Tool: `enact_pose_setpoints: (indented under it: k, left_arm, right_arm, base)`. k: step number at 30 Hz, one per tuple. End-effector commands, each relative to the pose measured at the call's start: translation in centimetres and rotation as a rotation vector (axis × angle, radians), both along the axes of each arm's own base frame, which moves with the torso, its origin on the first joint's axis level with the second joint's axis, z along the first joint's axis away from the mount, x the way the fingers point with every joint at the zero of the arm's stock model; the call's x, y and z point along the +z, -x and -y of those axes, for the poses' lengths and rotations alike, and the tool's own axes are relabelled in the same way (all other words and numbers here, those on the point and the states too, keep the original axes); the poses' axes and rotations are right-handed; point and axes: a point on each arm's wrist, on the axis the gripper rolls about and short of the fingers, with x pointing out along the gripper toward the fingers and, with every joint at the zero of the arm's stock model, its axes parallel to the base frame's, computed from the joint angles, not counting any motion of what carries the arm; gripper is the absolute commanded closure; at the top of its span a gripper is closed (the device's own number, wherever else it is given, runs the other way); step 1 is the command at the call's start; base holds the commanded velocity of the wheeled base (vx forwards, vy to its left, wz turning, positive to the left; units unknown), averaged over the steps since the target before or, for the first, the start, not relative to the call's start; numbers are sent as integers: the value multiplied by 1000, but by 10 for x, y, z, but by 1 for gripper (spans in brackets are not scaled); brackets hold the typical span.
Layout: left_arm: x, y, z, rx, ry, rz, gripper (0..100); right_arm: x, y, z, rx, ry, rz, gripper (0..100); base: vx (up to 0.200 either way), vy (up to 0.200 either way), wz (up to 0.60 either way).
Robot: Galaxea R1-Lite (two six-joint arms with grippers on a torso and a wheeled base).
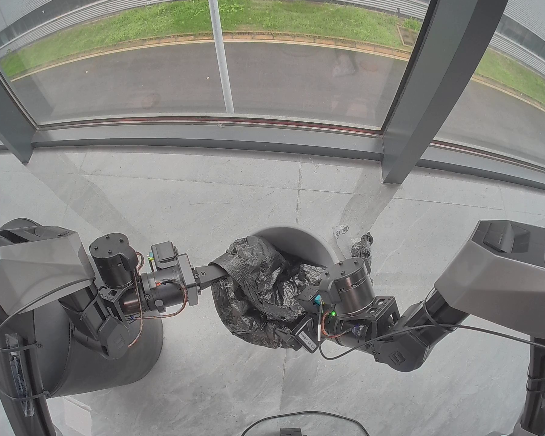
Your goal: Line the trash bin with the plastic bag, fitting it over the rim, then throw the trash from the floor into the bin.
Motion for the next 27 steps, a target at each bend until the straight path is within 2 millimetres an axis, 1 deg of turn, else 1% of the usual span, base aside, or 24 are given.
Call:
enact_pose_setpoints:
  k: [1,12,16,18,19,20,22,25,27]
  left_arm:
    - [1,0,0,-1,1,1,100]
    - [0,1,0,-1,0,-2,100]
    - [0,1,0,-1,-1,-3,100]
    - [0,1,0,1,-1,-5,100]
    - [0,1,0,1,-1,-5,100]
    - [-1,2,0,1,-2,-5,100]
    - [-3,3,-1,1,-5,-16,100]
    - [-6,7,-3,2,-11,-36,100]
    - [-8,7,-6,10,-14,-40,100]
  right_arm:
    - [-4,-6,0,-10,0,0,100]
    - [8,-14,5,-34,-26,29,100]
    - [18,-19,8,-49,-55,63,100]
    - [30,-23,12,-63,-89,106,100]
    - [30,-23,12,-63,-89,106,100]
    - [42,-26,17,-78,-109,135,100]
    - [53,-29,23,-94,-125,156,100]
    - [61,-35,33,-126,-136,178,100]
    - [63,-39,38,-145,-141,186,100]
  base:
    - [0,0,0]
    - [0,0,0]
    - [0,0,0]
    - [0,0,0]
    - [0,0,0]
    - [0,0,0]
    - [0,0,0]
    - [0,0,0]
    - [0,0,0]
